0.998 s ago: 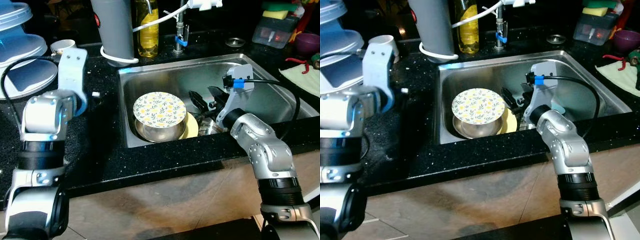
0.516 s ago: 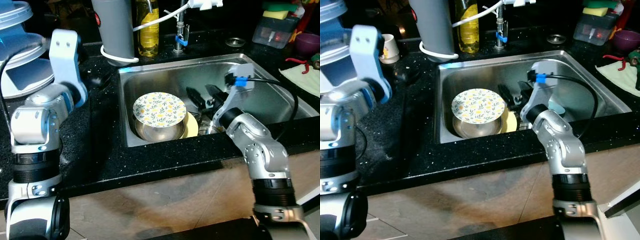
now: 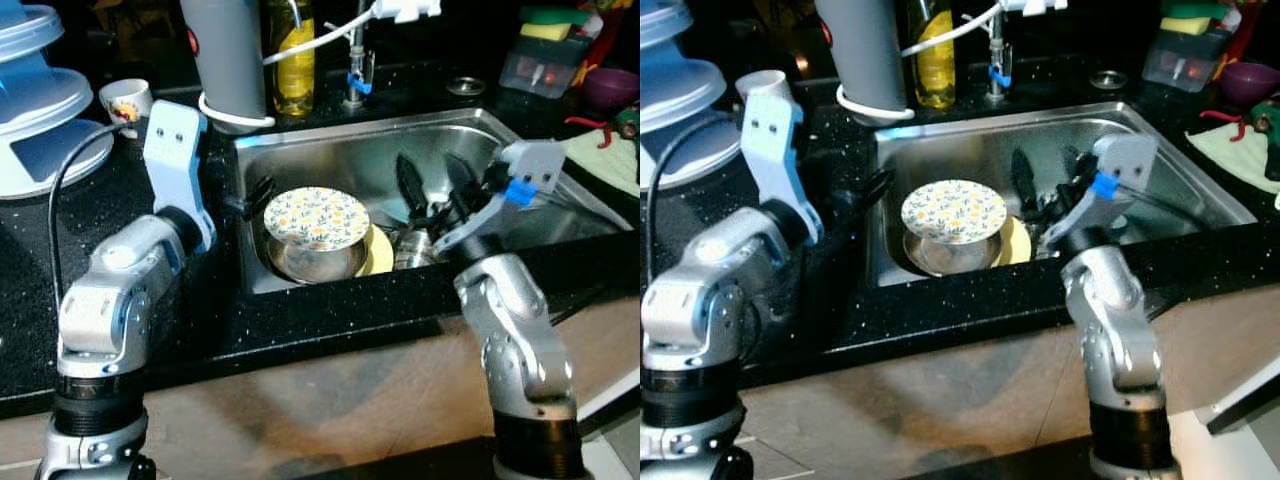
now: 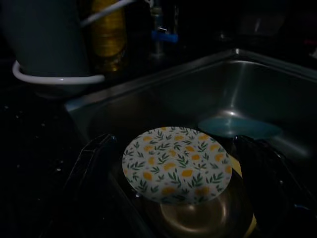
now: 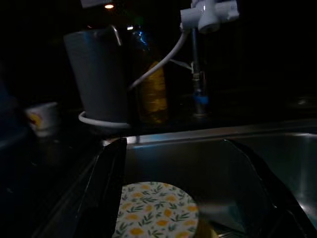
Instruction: Kitchen organization
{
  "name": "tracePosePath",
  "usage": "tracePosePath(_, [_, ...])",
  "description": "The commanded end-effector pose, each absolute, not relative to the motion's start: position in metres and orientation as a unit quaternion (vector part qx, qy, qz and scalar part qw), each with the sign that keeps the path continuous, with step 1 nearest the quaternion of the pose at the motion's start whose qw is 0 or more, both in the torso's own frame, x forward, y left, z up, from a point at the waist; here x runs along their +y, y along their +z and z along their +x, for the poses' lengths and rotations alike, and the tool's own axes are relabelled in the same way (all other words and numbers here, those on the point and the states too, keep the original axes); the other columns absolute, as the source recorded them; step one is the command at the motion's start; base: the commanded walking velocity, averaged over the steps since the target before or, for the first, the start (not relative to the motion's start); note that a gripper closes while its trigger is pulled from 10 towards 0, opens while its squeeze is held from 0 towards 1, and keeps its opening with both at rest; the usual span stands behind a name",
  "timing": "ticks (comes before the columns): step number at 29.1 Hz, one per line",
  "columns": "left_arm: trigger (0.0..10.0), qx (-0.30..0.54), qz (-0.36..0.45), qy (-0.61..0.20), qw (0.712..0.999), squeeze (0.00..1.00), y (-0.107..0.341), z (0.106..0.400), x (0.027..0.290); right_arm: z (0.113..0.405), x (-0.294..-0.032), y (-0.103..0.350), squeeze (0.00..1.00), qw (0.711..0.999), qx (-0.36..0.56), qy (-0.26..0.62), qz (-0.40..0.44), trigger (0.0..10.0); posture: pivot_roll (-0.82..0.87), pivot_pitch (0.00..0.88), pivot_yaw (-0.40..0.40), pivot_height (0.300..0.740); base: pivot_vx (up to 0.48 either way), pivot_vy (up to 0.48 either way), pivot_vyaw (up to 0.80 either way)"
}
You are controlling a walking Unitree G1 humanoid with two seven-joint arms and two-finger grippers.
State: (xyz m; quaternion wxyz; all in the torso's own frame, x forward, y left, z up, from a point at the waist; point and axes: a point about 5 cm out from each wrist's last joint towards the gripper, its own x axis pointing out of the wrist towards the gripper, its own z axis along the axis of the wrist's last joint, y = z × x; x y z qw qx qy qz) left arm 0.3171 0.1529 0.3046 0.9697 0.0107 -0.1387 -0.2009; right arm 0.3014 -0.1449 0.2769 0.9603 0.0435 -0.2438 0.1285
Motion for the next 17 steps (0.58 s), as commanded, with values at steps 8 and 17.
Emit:
tracePosePath(8, [10.0, -0.145, 0.017, -0.196, 0.970, 0.00, 0.291, 0.309, 0.147, 0.290, -0.142, 0.277, 0.00, 0.956, -0.263, 0.125, 0.029, 10.0, -0.06, 0.167, 0.028, 0.740, 0.000, 0.000, 0.00])
tracePosePath(17, [10.0, -0.137, 0.018, -0.173, 0.975, 0.00, 0.287, 0.309, 0.153, 0.288, -0.144, 0.278, 0.00, 0.953, -0.266, 0.143, 0.002, 10.0, -0.07, 0.173, 0.012, 0.740, 0.000, 0.000, 0.00])
